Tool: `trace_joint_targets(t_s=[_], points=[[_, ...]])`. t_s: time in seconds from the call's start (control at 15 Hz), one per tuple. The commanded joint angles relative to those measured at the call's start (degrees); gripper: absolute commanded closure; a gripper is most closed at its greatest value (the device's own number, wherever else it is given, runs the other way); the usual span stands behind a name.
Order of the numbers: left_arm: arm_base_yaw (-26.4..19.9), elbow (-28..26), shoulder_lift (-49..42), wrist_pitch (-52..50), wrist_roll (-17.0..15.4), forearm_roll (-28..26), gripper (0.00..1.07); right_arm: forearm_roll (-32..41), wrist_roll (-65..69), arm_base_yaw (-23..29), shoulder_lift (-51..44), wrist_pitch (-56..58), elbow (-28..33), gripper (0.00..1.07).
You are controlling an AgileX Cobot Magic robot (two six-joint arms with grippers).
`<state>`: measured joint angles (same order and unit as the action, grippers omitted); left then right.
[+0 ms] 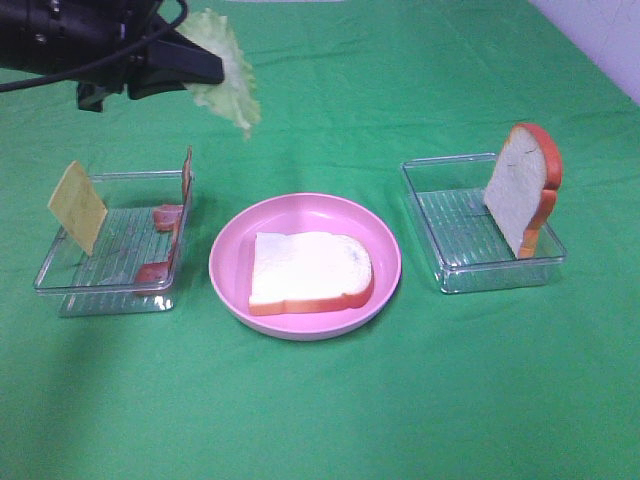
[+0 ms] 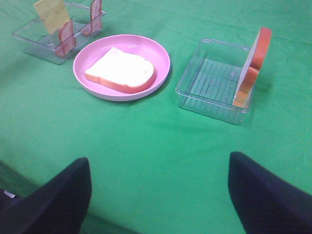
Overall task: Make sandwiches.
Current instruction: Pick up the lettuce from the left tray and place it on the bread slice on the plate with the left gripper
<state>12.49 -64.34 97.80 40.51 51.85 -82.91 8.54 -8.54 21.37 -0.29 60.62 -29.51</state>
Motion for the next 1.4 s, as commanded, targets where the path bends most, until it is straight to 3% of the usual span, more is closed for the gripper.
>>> trace_joint_targets(t_s=[0.07,0.2,0.4,0.8,0.93,1.07,1.2,1.33,1.4], points=[[5.56,-0.17,3.55,0.34,3.27,-4.87,1.07,-0.11,0.17,0.06,-0.92,0.11,0.06,0.32],[8.54,-0.17,6.70,0.40,4.18,-6.93,1.07,-0.11,0.17,0.06,-0.92,0.11,0.06,0.32],[12.20,-0.17,12.49,0.34,8.08,-8.37,1.07,-0.11,0.17,0.06,-0.92,0.11,0.06,0.32],[12.43,-2.35,20.68,0.92,8.37,-8.94,1.07,-0.11,0.17,0.06,-0.92,0.11,0.06,0.32],[12.43,-3.50,20.63,-3.04,9.11,-6.76,1.07,-0.11,0.17,0.06,-0.92,0.11,0.06,0.32],[12.43,-3.50,20.63,-5.16,8.59,-2.52,1.07,-0.11,0.17,0.06,-0.92,0.11,0.06,0.32],[12.43,-3.50,20.63,-5.67,5.90,0.92,1.07,-0.11,0.17,0.06,-0.92,0.11,0.06,0.32],[12.43,-3.50,20.63,-5.50,4.53,0.57,1.07,-0.11,0.17,0.06,-0.92,0.11,0.06,0.32],[12.43,-3.90,20.63,-3.32,4.41,-3.72,1.07,-0.11,0.17,0.06,-0.92,0.11,0.06,0.32]])
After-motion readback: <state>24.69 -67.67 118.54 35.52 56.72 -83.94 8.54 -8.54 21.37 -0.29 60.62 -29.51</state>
